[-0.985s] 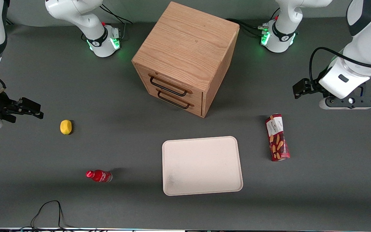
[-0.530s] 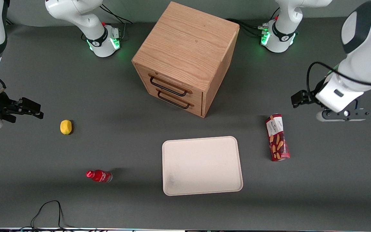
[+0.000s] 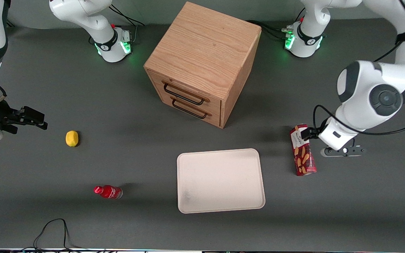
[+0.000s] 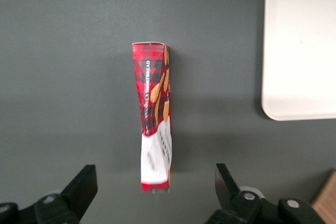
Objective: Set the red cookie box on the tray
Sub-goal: 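Move the open left gripper over the red plaid shortbread box, then lower the left gripper and close it on the box's end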
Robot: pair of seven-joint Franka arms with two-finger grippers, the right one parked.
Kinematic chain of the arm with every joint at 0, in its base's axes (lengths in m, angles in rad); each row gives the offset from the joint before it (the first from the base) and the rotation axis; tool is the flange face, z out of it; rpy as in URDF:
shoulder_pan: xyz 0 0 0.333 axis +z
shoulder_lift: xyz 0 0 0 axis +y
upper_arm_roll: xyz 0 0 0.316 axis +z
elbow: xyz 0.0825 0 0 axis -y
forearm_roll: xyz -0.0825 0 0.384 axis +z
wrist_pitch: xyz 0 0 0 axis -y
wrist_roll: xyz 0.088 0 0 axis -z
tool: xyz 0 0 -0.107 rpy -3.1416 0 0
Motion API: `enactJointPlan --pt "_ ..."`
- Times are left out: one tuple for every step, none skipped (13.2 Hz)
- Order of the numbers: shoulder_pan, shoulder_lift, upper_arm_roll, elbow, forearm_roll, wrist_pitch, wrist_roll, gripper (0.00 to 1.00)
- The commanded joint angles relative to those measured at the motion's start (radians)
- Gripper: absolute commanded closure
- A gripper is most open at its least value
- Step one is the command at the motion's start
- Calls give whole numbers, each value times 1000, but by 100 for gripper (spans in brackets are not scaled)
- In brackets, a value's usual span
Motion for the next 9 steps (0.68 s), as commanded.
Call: enactJointPlan --pt "1 34 0 -61 3 104 -2 0" --pt "-1 62 0 -64 6 136 -2 0" --pt "-1 91 0 -64 9 162 -2 0" --pt "-1 125 0 -64 9 197 -2 0" --pt "-1 149 0 -64 11 223 -1 0" --pt "-1 174 0 -64 11 248 -1 0" --pt "-1 188 0 -64 14 268 1 0" --pt "1 202 0 -64 21 279 9 0" --pt "5 212 0 -62 26 289 15 0"
